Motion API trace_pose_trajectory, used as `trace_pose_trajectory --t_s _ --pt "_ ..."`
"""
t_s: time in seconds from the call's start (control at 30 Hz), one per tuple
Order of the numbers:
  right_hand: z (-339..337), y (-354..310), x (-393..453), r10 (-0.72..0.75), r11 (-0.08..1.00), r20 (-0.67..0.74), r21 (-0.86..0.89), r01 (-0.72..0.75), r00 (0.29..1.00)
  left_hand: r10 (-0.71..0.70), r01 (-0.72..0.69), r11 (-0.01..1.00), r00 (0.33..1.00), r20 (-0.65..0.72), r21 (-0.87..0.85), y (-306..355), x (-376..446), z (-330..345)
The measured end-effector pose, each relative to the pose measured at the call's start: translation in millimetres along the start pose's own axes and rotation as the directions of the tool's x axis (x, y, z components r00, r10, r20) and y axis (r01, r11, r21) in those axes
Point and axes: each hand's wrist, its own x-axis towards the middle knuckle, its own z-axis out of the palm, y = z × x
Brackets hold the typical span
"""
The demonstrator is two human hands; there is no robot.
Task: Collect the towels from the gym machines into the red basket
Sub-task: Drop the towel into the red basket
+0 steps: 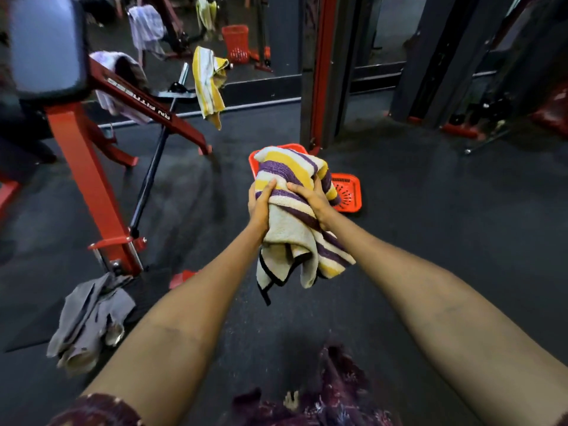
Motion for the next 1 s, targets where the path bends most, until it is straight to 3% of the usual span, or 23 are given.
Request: trace_pose_trajectory --t_s 0.53,1.0 --pt "-48.2 -60.6 349.1 0.099 0.991 0.142 -0.101 -0.086 0.985 -0.020 0.010 0.998 0.987 -0.159 -0.059 41.2 299.7 128.1" --pt "-31.2 -77.9 619.0 0.222 0.974 0.243 -0.108 -0.201 0.944 -0.058 0.051 0.998 0.977 -0.204 -0.041 55.1 564.7 164.8"
